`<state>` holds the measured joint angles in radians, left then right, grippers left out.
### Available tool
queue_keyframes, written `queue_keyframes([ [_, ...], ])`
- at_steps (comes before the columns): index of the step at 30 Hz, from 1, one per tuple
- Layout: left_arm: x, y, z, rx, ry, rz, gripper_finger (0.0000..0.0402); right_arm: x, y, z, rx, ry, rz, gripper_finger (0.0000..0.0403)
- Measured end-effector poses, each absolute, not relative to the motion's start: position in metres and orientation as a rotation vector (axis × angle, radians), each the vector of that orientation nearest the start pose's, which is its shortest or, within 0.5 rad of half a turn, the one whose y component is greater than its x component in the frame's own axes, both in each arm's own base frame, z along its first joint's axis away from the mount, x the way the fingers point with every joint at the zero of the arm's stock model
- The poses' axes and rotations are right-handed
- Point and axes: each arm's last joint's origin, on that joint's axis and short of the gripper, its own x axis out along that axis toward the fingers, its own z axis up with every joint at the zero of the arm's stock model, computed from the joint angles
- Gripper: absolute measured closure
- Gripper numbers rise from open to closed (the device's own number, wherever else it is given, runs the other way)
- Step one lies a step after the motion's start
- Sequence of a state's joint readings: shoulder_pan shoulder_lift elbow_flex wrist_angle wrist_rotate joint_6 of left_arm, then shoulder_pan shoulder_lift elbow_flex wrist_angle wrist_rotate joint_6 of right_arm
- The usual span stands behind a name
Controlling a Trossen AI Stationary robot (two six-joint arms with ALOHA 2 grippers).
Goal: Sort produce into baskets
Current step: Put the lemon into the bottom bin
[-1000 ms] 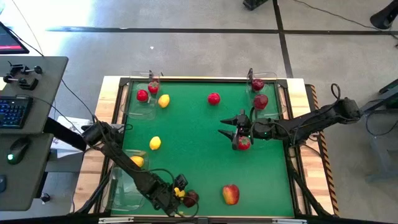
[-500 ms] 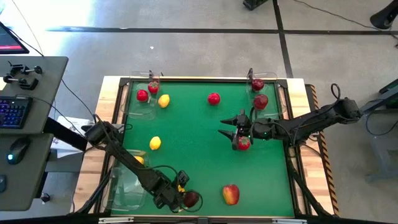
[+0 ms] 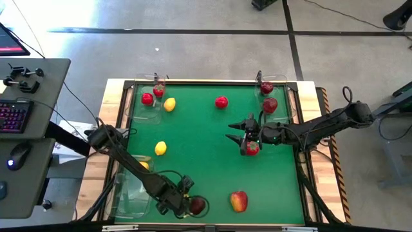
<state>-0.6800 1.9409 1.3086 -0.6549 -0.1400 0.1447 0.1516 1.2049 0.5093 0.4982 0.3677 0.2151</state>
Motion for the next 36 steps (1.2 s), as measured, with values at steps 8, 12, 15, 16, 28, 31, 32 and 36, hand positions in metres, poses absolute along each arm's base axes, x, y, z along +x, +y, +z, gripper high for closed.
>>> queue_keyframes([
  [8, 0.277, -0.217, 0.217, 0.585, 1.181, -0.426, 0.0194, 0.244, 0.027, 0.220, 0.152, 0.169, -0.234, 0.0187],
  [12, 0.261, -0.204, 0.262, 0.440, 1.181, -0.330, 0.0195, 0.244, 0.027, 0.220, 0.152, 0.170, -0.234, 0.0187],
  [15, 0.239, -0.191, 0.288, 0.318, 1.207, -0.226, 0.0195, 0.244, 0.027, 0.220, 0.151, 0.172, -0.234, 0.0187],
  [16, 0.230, -0.187, 0.295, 0.278, 1.227, -0.185, 0.0195, 0.244, 0.027, 0.220, 0.151, 0.175, -0.235, 0.0187],
  [28, 0.133, -0.175, 0.282, 0.076, 1.511, 0.110, 0.0195, 0.244, 0.027, 0.220, 0.154, 0.176, -0.235, 0.0187],
  [31, 0.123, -0.176, 0.265, 0.058, 1.558, 0.149, 0.0195, 0.244, 0.027, 0.220, 0.154, 0.176, -0.235, 0.0187],
  [32, 0.121, -0.176, 0.259, 0.044, 1.573, 0.162, 0.0195, 0.244, 0.027, 0.220, 0.154, 0.176, -0.235, 0.0187],
  [36, 0.120, -0.179, 0.240, -0.079, 1.621, 0.186, 0.0195, 0.244, 0.027, 0.220, 0.159, 0.175, -0.235, 0.0187],
])
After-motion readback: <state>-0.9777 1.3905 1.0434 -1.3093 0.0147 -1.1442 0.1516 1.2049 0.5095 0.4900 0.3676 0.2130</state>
